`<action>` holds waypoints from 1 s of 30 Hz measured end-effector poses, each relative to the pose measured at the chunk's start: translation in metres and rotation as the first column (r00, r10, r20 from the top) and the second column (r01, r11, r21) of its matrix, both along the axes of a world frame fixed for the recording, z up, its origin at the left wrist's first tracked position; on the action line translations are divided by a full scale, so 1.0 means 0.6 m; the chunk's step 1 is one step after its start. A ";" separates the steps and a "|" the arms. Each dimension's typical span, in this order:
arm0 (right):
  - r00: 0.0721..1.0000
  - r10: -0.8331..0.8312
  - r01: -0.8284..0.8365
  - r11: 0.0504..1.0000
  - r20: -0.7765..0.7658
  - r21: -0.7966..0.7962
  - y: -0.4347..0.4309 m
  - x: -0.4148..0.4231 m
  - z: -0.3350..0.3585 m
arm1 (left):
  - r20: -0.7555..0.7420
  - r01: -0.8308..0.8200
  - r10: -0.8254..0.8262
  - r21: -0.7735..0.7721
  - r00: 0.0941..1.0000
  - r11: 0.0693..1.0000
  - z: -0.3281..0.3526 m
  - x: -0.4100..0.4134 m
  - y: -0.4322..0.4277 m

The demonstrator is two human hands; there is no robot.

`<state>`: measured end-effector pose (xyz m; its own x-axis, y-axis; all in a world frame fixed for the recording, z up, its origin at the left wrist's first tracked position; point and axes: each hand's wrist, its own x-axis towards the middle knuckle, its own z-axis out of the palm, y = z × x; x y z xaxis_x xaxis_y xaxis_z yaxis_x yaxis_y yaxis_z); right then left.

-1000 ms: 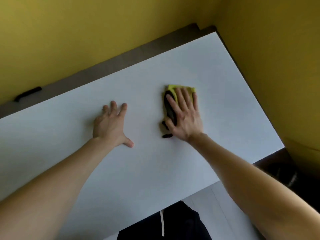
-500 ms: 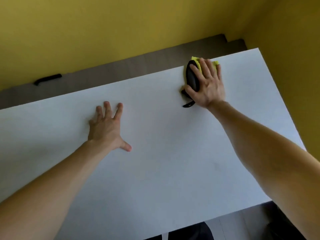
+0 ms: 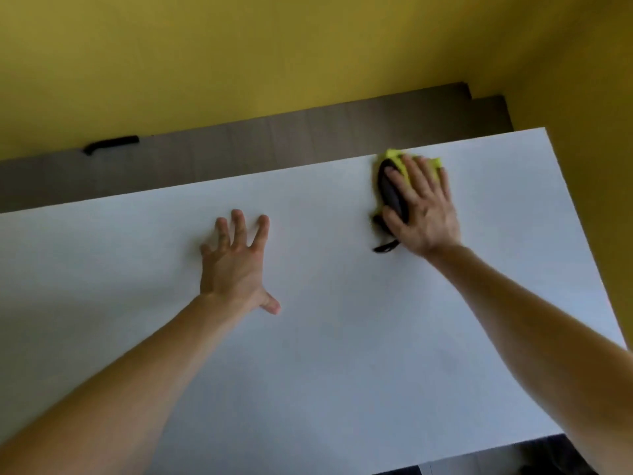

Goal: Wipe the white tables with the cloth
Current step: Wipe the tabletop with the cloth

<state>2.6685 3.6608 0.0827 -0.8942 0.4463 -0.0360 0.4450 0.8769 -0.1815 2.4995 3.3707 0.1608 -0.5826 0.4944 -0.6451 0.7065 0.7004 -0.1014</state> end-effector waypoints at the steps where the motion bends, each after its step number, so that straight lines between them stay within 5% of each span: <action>1: 0.992 -0.124 0.124 0.992 0.011 0.018 0.022 -0.004 0.003 | -0.002 -0.002 0.002 0.001 1.000 1.000 -0.001 0.001 0.000; 3: 0.959 -0.284 0.283 0.958 0.016 0.046 0.011 -0.031 0.003 | -0.010 0.001 -0.001 0.000 1.000 1.000 -0.003 0.002 0.001; 5: 0.963 -0.269 0.269 0.962 -0.006 0.038 -0.049 -0.086 0.005 | -0.002 0.003 -0.003 0.001 1.000 1.000 -0.002 0.000 0.002; 9: 0.988 0.153 -0.153 0.988 0.017 -0.015 -0.188 -0.208 0.016 | 0.006 -0.026 0.026 0.015 1.000 1.000 0.001 0.001 0.001; 12: 0.953 0.303 -0.303 0.953 0.023 -0.007 -0.152 -0.188 0.012 | 0.007 -0.023 0.023 0.019 1.000 1.000 0.001 0.000 0.001; 17: 0.980 -0.193 0.193 0.981 0.039 0.007 0.065 -0.006 0.015 | 0.010 -0.005 0.005 0.019 1.000 1.000 -0.003 0.000 0.000; 21: 0.904 -0.419 0.416 0.908 0.079 0.053 0.027 -0.035 0.013 | -0.006 0.007 -0.007 0.018 1.000 1.000 -0.005 0.000 0.000; 26: 0.989 0.137 -0.136 0.990 0.050 -0.021 -0.186 -0.204 0.017 | 0.006 -0.031 0.031 0.012 0.999 0.999 0.002 0.001 0.002; 30: 0.954 0.299 -0.298 0.954 0.028 -0.026 -0.137 -0.174 0.011 | 0.005 -0.057 0.057 -0.016 0.998 0.998 0.006 0.005 0.009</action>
